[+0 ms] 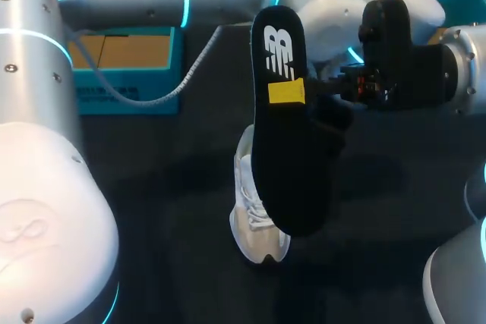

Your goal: Take the shoe out of the shoebox, open the shoe tongue, remove and reinsert the insole, then place the shoe into the shoebox

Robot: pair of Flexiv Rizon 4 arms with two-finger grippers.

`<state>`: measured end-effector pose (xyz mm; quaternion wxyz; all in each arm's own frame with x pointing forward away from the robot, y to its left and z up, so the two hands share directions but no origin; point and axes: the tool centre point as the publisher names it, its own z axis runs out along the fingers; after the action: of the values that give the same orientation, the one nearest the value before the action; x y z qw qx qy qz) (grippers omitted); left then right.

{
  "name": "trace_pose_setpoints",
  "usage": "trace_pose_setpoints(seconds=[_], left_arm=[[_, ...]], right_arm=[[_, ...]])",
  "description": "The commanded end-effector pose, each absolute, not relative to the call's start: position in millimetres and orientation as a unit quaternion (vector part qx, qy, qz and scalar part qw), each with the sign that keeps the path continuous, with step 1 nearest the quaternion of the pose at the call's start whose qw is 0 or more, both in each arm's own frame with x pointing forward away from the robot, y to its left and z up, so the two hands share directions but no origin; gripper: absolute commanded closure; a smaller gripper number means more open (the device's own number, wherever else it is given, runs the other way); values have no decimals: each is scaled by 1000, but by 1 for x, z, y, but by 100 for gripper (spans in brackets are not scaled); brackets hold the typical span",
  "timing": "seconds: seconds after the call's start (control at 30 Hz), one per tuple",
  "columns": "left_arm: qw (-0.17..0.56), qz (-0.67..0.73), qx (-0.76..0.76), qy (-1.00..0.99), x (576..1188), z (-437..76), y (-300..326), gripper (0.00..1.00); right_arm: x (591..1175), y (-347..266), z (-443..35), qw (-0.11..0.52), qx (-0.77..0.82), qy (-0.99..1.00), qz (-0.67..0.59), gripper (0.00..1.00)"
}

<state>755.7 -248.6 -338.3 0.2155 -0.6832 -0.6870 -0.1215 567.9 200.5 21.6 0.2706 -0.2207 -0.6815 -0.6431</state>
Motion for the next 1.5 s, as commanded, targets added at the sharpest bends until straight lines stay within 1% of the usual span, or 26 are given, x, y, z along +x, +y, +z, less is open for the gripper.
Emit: trace_pose_setpoints(seconds=[0.03, 0.33, 0.73, 1.0, 1.27, 1.5], left_arm=[[168, -88, -682, -706, 760, -316, -241, 0], [108, -48, -664, -739, 779, -283, -243, 0], [32, 49, -672, -738, 789, -239, -229, 0], [-9, 94, -675, -732, 786, -216, -206, 0], [-57, 105, -676, -727, 776, -192, -190, 0], [-74, 121, -676, -723, 774, -183, -182, 0]], right_arm=[[561, 208, 26, 265, -226, -679, -646, 100], [561, 208, 26, 265, -226, -679, -646, 100], [577, 167, 11, 251, -308, -636, -661, 100], [595, 136, 7, 228, -345, -602, -683, 100], [621, 118, -5, 237, -371, -581, -684, 100], [643, 112, -19, 261, -386, -558, -687, 100]])
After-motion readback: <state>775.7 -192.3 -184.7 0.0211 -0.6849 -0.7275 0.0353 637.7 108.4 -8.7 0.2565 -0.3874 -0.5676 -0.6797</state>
